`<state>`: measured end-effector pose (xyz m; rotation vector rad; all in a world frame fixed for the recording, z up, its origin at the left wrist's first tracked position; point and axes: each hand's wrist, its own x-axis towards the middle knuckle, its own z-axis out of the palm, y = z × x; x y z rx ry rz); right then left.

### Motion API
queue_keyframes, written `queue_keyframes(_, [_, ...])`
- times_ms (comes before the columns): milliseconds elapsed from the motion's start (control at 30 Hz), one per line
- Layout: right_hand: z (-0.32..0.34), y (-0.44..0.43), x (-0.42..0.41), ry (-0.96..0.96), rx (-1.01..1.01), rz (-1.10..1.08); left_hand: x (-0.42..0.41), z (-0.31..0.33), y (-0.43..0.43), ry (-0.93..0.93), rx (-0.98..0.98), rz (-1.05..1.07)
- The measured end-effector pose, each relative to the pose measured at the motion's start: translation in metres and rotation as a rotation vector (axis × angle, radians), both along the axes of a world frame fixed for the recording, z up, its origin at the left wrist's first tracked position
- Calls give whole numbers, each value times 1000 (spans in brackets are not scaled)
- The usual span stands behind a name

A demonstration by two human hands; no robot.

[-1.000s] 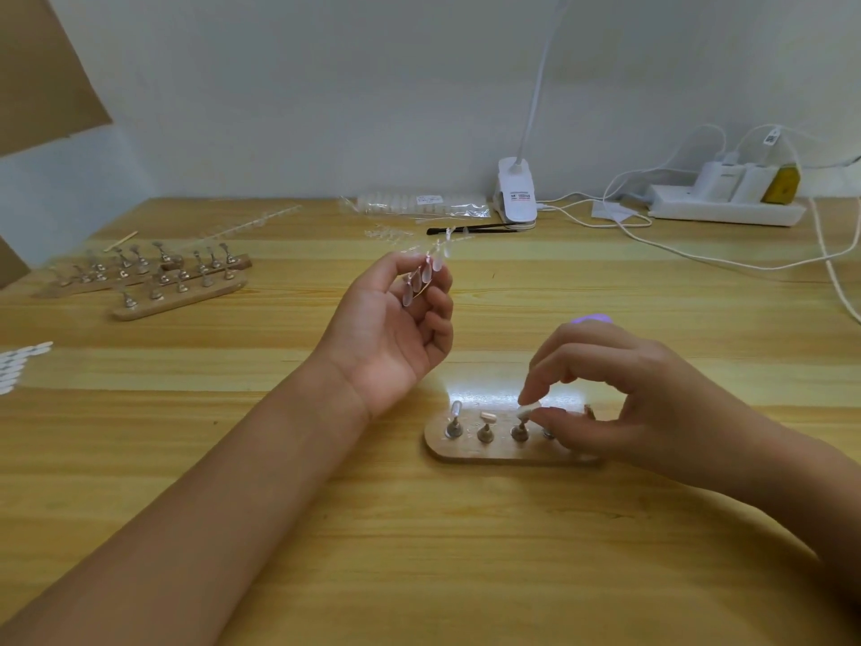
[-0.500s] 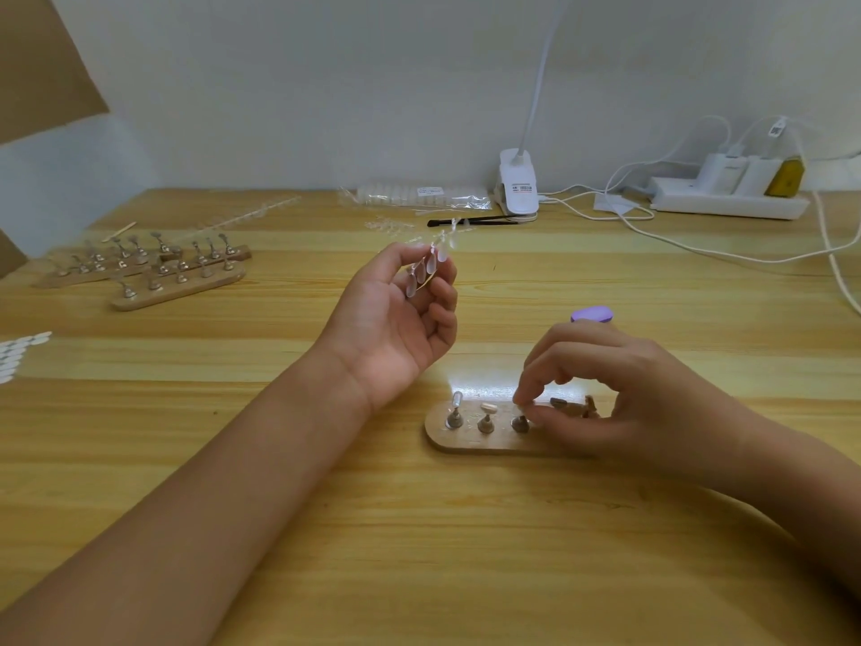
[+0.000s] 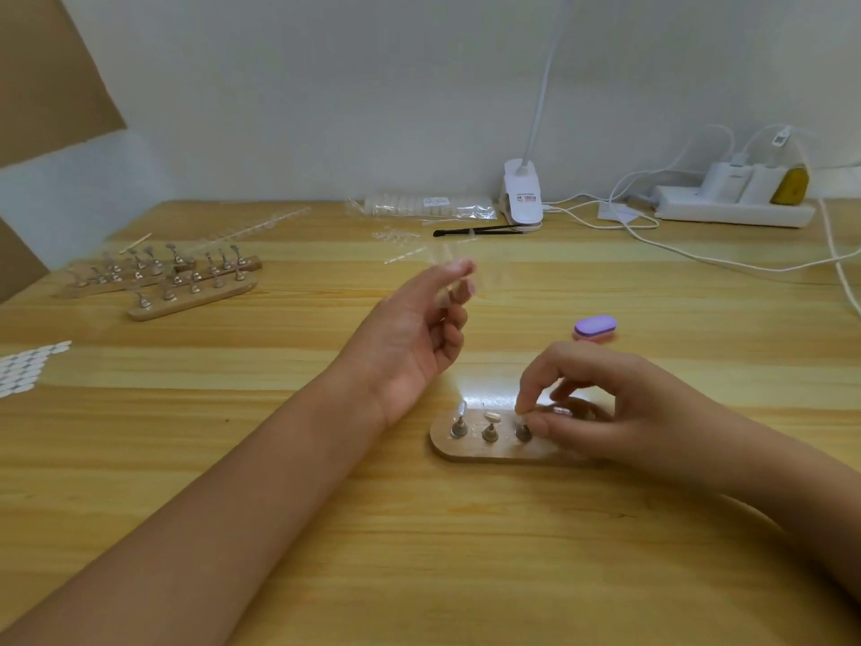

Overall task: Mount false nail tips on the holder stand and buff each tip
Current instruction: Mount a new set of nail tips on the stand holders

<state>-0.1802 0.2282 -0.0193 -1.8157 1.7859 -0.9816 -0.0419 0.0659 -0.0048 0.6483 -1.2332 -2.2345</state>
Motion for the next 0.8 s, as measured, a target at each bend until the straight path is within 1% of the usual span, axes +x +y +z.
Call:
queue_keyframes(100, [8, 1, 0, -94, -82, -68, -2, -2, 6, -46, -205, 25])
queue_keyframes(200, [16, 2, -4, -169, -292, -240, 0, -5, 9, -54, -370, -44])
queue_keyframes(300, [16, 3, -7, -129, -449, -400, 1, -6, 13, -78, -520, -118])
queue_keyframes(367, [14, 1, -6, -69, -466, -417, 1, -6, 16, -102, -608, -137])
queue_keyframes(500, [10, -3, -3, 78, -453, -375, 2, -6, 22, -158, -733, -147])
queue_keyframes(700, [9, -4, -2, 128, -474, -351, -1, -9, 24, -195, -801, -178])
queue_keyframes(800, [8, -4, -2, 146, -488, -357, -2, -11, 24, -222, -794, -189])
